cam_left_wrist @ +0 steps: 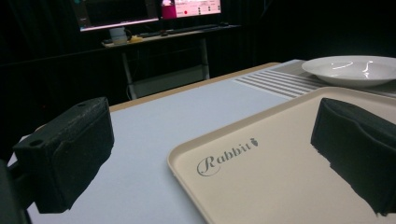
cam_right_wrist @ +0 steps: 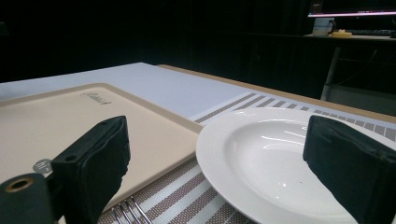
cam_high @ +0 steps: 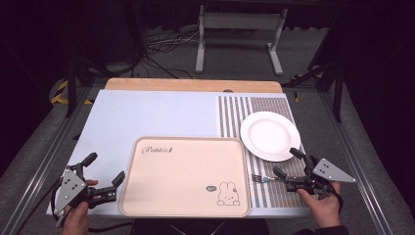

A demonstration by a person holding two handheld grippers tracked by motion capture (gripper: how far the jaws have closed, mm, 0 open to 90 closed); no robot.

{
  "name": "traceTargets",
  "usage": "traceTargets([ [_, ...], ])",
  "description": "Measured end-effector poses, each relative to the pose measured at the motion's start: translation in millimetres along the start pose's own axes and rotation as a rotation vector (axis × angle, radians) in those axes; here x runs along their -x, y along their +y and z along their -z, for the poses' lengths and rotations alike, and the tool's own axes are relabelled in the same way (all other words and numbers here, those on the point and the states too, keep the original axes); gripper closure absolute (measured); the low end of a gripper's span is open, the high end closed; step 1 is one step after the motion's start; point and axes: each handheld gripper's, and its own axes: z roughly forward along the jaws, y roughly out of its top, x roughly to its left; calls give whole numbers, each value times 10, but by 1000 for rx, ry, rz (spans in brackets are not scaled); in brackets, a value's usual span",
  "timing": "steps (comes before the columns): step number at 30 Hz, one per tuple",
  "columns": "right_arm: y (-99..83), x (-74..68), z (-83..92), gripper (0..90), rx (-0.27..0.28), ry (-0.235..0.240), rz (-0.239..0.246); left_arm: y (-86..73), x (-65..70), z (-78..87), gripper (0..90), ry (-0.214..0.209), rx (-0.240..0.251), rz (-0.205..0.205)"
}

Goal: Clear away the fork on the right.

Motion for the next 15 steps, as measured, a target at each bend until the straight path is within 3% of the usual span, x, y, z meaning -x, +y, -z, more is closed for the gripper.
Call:
traceTargets([
  [15,9,-10,-13,83,3,5,-6,1,-8,10,0,4,-3,4],
])
